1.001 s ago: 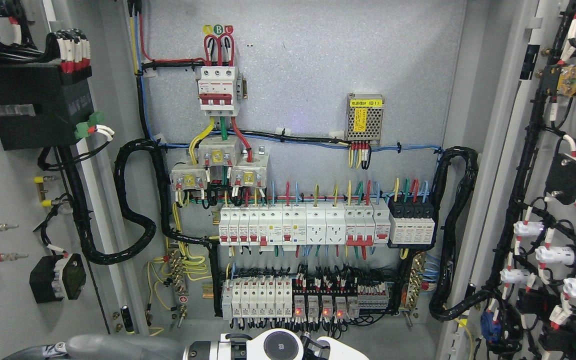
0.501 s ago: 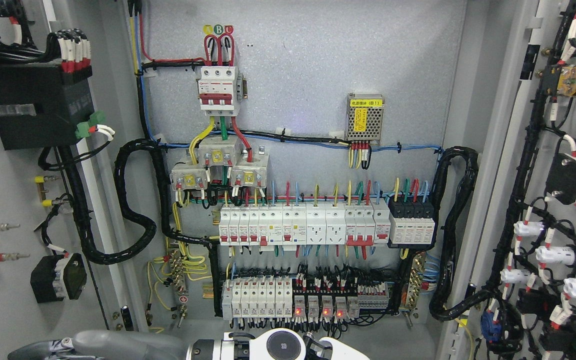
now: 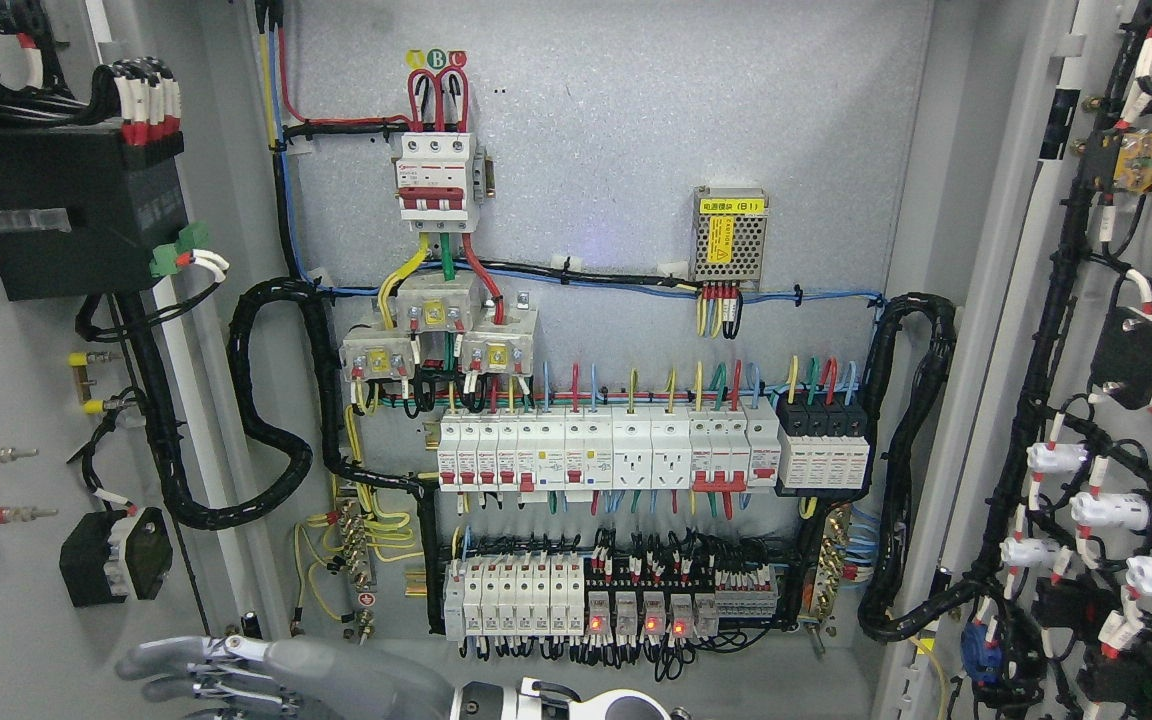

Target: Open door with both hands

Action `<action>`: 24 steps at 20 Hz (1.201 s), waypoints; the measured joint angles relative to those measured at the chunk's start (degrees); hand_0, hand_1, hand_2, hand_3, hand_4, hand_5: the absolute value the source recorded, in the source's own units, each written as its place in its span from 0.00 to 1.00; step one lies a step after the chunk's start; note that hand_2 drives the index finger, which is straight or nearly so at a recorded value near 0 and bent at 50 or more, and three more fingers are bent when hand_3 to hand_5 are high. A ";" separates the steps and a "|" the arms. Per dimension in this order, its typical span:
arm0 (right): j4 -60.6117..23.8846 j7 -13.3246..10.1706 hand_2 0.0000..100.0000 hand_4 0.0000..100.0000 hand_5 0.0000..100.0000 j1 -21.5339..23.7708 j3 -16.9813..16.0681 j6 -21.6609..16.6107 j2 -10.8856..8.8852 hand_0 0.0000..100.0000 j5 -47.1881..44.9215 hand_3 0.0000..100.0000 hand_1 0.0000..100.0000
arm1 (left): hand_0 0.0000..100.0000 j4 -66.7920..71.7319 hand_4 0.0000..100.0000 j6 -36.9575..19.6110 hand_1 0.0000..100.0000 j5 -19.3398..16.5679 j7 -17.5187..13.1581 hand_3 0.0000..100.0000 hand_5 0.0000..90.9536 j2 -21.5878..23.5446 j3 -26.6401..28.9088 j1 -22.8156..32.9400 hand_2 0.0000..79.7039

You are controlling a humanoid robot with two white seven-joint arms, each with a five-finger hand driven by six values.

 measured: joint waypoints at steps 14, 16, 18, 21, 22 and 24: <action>-6.25 -6.35 0.00 0.00 0.00 26.95 -17.05 -13.50 1.82 0.22 22.97 0.00 0.00 | 0.29 -23.03 0.03 -1.05 0.00 -0.01 -18.28 0.03 0.00 1.47 -0.45 6.80 0.03; -7.04 -8.34 0.00 0.00 0.00 30.68 -19.55 -14.09 1.99 0.22 24.55 0.00 0.00 | 0.29 -26.70 0.03 -1.08 0.00 -0.01 -20.81 0.03 0.00 2.01 -1.38 7.86 0.03; -7.75 -9.27 0.00 0.00 0.00 34.46 -21.94 -15.09 2.12 0.22 25.65 0.00 0.00 | 0.29 -31.04 0.03 -1.11 0.00 0.03 -23.19 0.03 0.00 2.94 -2.91 8.93 0.03; -8.73 -10.03 0.00 0.00 0.00 39.74 -24.97 -18.32 2.20 0.22 27.01 0.00 0.00 | 0.29 -37.90 0.03 -1.13 0.00 0.13 -26.26 0.03 0.00 4.35 -5.12 10.57 0.03; -8.97 -10.47 0.00 0.00 0.00 41.36 -25.93 -19.68 2.05 0.22 27.63 0.00 0.00 | 0.29 -40.23 0.03 -1.14 0.00 0.16 -27.27 0.03 0.00 4.82 -5.74 11.13 0.03; -9.42 -11.78 0.00 0.00 0.00 44.45 -27.93 -22.55 1.77 0.22 28.89 0.00 0.00 | 0.29 -44.91 0.03 -1.21 0.00 0.18 -29.56 0.03 0.00 5.71 -6.92 12.16 0.03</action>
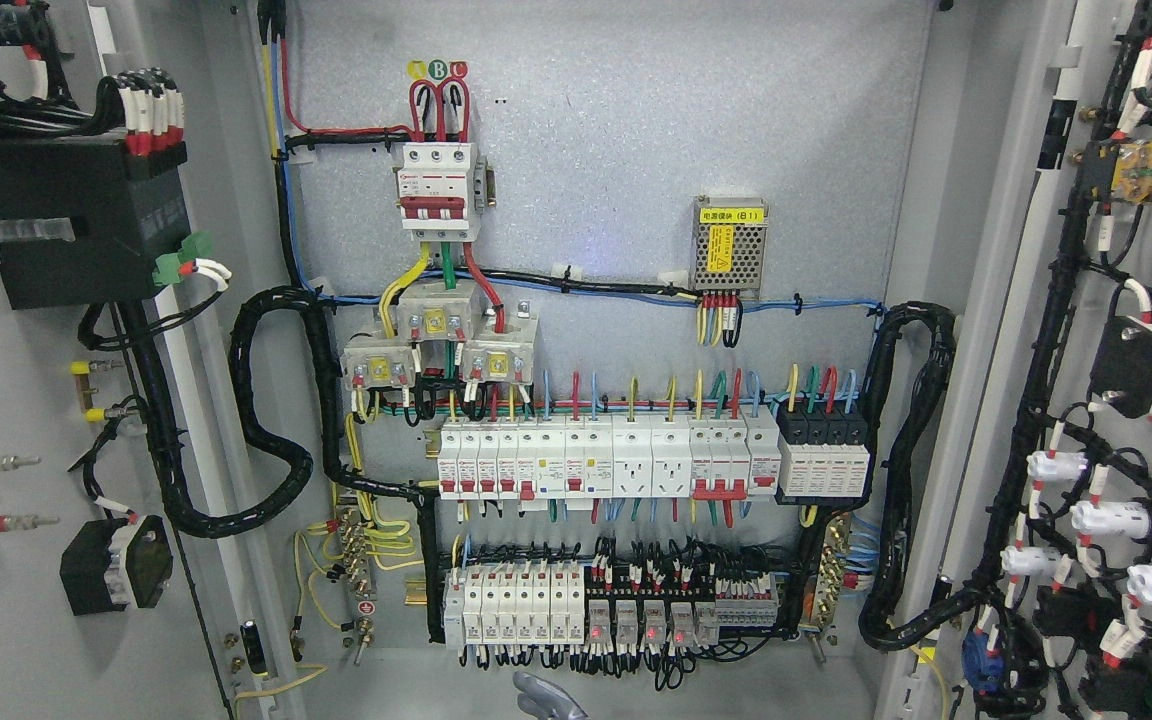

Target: Open door with both hands

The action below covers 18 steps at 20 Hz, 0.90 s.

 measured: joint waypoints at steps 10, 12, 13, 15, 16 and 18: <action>2.09 -1.03 0.00 0.00 0.00 9.30 -9.29 -8.92 -2.64 0.22 2.32 0.00 0.00 | 0.29 -22.90 0.03 -6.24 0.00 -0.06 -5.76 0.03 0.00 5.44 -5.91 3.72 0.03; 3.22 -1.03 0.00 0.00 0.00 10.07 -10.86 -9.03 -3.11 0.22 2.33 0.00 0.00 | 0.29 -26.74 0.03 -8.64 0.00 -0.07 -5.83 0.03 0.00 6.43 -6.67 4.04 0.03; 3.91 -1.04 0.00 0.00 0.00 10.41 -11.61 -9.07 -3.46 0.22 2.28 0.00 0.00 | 0.29 -28.72 0.03 -10.03 0.00 -0.08 -5.86 0.03 0.00 6.93 -7.01 4.15 0.03; 5.07 -1.07 0.00 0.00 0.00 10.96 -12.84 -9.21 -4.17 0.22 2.16 0.00 0.00 | 0.29 -32.21 0.03 -12.77 0.00 -0.03 -5.87 0.03 0.00 7.88 -7.42 4.35 0.03; 5.57 -1.08 0.00 0.00 0.00 11.31 -13.40 -9.29 -4.49 0.22 2.12 0.00 0.00 | 0.29 -33.92 0.03 -13.78 0.00 0.00 -5.94 0.03 0.00 8.24 -7.48 4.42 0.03; 6.34 -1.08 0.00 0.00 0.00 11.85 -14.28 -9.46 -5.02 0.22 1.97 0.00 0.00 | 0.29 -37.15 0.04 -14.93 0.00 0.16 -6.09 0.03 0.00 8.82 -7.22 4.52 0.03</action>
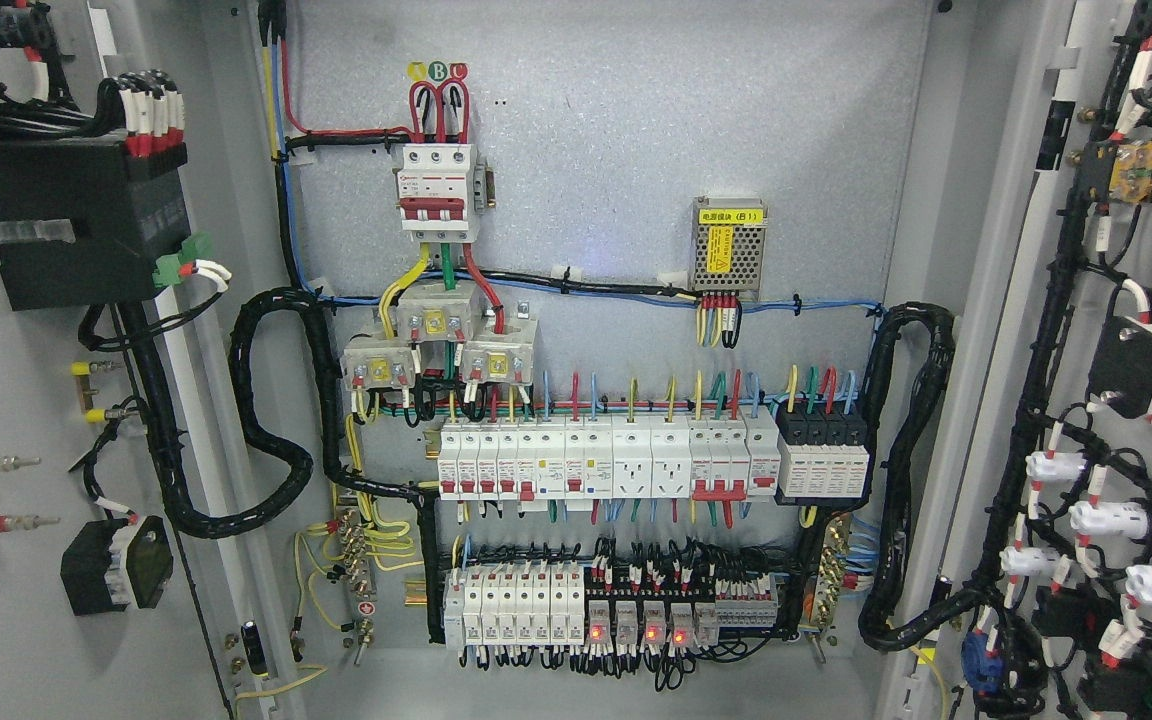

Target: Open door with both hands

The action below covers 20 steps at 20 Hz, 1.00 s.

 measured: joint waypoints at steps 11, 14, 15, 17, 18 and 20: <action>-1.02 -1.05 0.00 0.00 0.00 5.59 -1.32 0.42 -1.89 0.22 -1.55 0.00 0.00 | 0.29 -13.01 0.03 -0.98 0.00 6.05 1.85 0.03 0.00 1.37 6.74 0.25 0.03; -1.74 -1.09 0.00 0.00 0.00 6.19 -1.18 1.54 -2.18 0.22 -3.12 0.00 0.00 | 0.29 -15.56 0.03 -1.00 0.00 8.09 2.17 0.03 0.00 1.44 8.97 0.30 0.03; -1.91 -1.09 0.00 0.00 0.00 6.32 -1.13 2.18 -2.26 0.22 -3.83 0.00 0.00 | 0.29 -16.27 0.03 -1.00 0.00 8.66 2.30 0.03 0.00 1.45 9.59 0.44 0.03; -2.21 -1.11 0.00 0.00 0.00 6.44 -1.08 3.18 -2.43 0.22 -5.16 0.00 0.00 | 0.29 -17.55 0.03 -1.00 0.00 9.62 2.66 0.03 0.00 1.36 10.68 0.91 0.03; -2.35 -1.15 0.00 0.00 0.00 6.48 -1.05 3.52 -2.55 0.22 -5.68 0.00 0.00 | 0.29 -18.11 0.03 -1.00 0.00 10.05 2.71 0.03 0.00 1.23 11.34 1.27 0.03; -2.60 -1.36 0.00 0.00 0.00 6.53 -1.00 3.89 -2.89 0.22 -6.45 0.00 0.00 | 0.29 -19.08 0.03 -1.00 0.00 11.15 2.86 0.03 0.00 0.99 12.82 1.96 0.03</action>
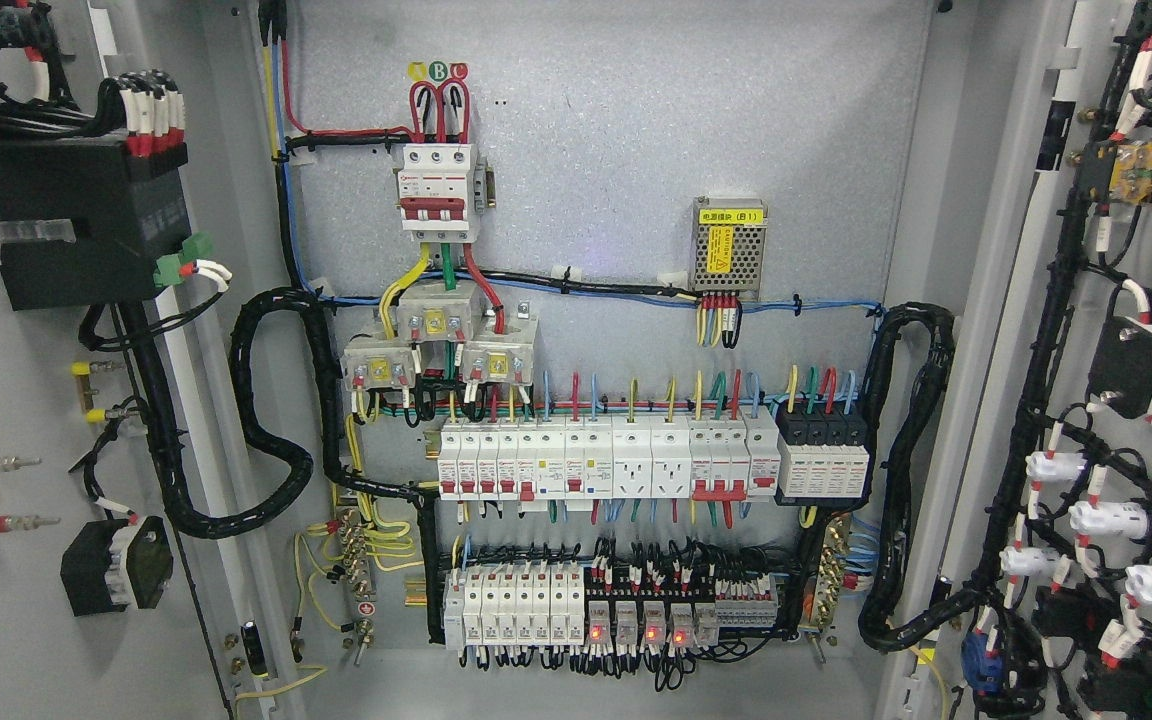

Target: Open door with both hands

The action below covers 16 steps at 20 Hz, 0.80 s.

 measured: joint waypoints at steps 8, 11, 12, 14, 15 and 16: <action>-0.68 0.37 0.00 0.00 0.00 0.17 0.05 0.31 -2.41 0.22 -1.54 0.00 0.00 | 0.29 -2.12 0.03 0.73 0.00 5.45 0.11 0.03 0.00 -0.90 6.80 1.73 0.03; -0.86 0.45 0.00 0.00 0.00 0.25 0.04 0.31 -3.35 0.22 -2.14 0.00 0.00 | 0.29 -2.36 0.03 1.32 0.00 6.98 0.19 0.03 0.00 -1.15 8.98 2.32 0.03; -0.90 0.47 0.00 0.00 0.00 0.29 0.03 0.31 -3.67 0.22 -2.29 0.00 0.00 | 0.29 -2.41 0.03 1.39 0.00 7.35 0.15 0.03 0.00 -1.25 9.73 2.62 0.03; -1.11 0.48 0.00 0.00 0.00 0.38 0.00 0.27 -4.24 0.22 -2.54 0.00 0.00 | 0.29 -2.52 0.03 1.54 0.00 7.87 -0.05 0.03 0.00 -1.50 10.98 3.18 0.03; -1.28 0.48 0.00 0.00 0.00 0.48 -0.02 0.13 -4.50 0.22 -2.63 0.00 0.00 | 0.29 -2.54 0.03 1.58 0.00 8.07 -0.12 0.03 0.00 -1.63 11.57 3.43 0.03; -1.45 0.48 0.00 0.00 0.00 0.59 -0.05 0.10 -4.75 0.22 -2.72 0.00 0.00 | 0.29 -2.59 0.03 1.59 0.00 8.23 -0.19 0.03 0.00 -1.76 12.16 3.68 0.03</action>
